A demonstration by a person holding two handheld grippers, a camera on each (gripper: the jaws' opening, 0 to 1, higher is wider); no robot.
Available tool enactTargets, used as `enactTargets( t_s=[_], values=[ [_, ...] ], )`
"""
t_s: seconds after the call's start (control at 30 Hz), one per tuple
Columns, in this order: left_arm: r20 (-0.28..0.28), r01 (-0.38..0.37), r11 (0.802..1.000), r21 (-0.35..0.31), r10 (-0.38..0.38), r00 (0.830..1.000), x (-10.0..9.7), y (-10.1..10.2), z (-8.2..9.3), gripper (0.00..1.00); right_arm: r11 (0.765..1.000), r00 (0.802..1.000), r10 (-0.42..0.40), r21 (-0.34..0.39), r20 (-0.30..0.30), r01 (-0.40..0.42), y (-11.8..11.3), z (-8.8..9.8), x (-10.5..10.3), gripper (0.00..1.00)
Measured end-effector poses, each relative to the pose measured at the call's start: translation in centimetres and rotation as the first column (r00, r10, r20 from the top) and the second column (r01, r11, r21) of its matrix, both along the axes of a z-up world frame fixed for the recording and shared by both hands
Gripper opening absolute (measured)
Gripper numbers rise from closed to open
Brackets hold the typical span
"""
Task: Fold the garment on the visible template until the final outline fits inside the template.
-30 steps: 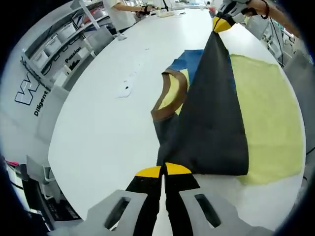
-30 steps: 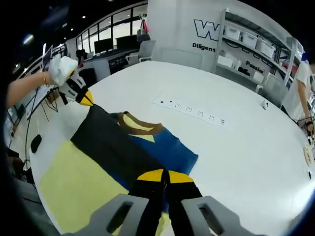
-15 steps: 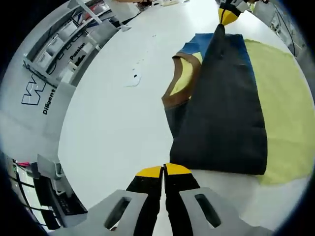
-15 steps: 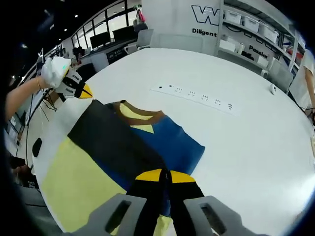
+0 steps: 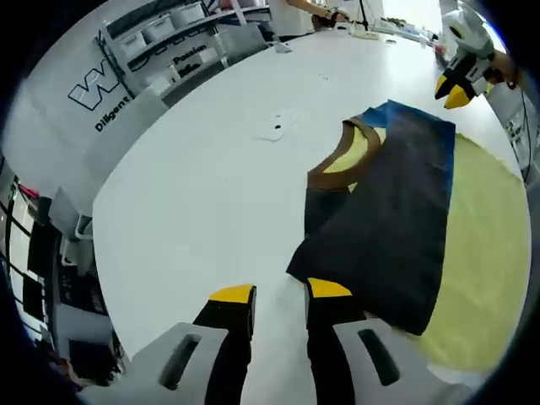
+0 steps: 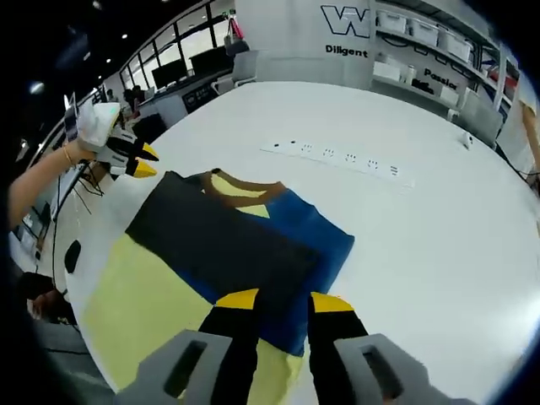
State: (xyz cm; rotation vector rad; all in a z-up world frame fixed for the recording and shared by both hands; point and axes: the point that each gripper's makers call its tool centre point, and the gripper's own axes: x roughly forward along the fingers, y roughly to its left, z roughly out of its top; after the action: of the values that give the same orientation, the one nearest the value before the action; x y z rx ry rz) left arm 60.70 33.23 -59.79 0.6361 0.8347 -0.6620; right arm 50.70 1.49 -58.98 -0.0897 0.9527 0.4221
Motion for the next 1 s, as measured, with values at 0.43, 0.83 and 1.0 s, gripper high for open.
enactTargets(
  t_s=[0.43,0.83,1.0],
  values=[
    [-0.155,-0.226,0.948,-0.225,0.195,0.969,-1.4,-0.8,-2.2,0.40,0.990,0.991,-0.125,0.078,0.054,0.120,-1.4,-1.1,2.7,0.34],
    [-0.186,-0.296,0.931,-0.215,0.258,0.948,-1.4,-1.0,-4.4,0.31,0.938,0.960,-0.280,0.217,0.017,0.270,-3.5,-3.2,5.8,0.32],
    [-0.193,-0.286,0.933,-0.217,0.246,0.950,-1.4,-1.3,-3.9,0.10,0.941,0.960,-0.279,0.200,0.004,0.272,-3.5,-4.2,5.8,0.24]
  ],
)
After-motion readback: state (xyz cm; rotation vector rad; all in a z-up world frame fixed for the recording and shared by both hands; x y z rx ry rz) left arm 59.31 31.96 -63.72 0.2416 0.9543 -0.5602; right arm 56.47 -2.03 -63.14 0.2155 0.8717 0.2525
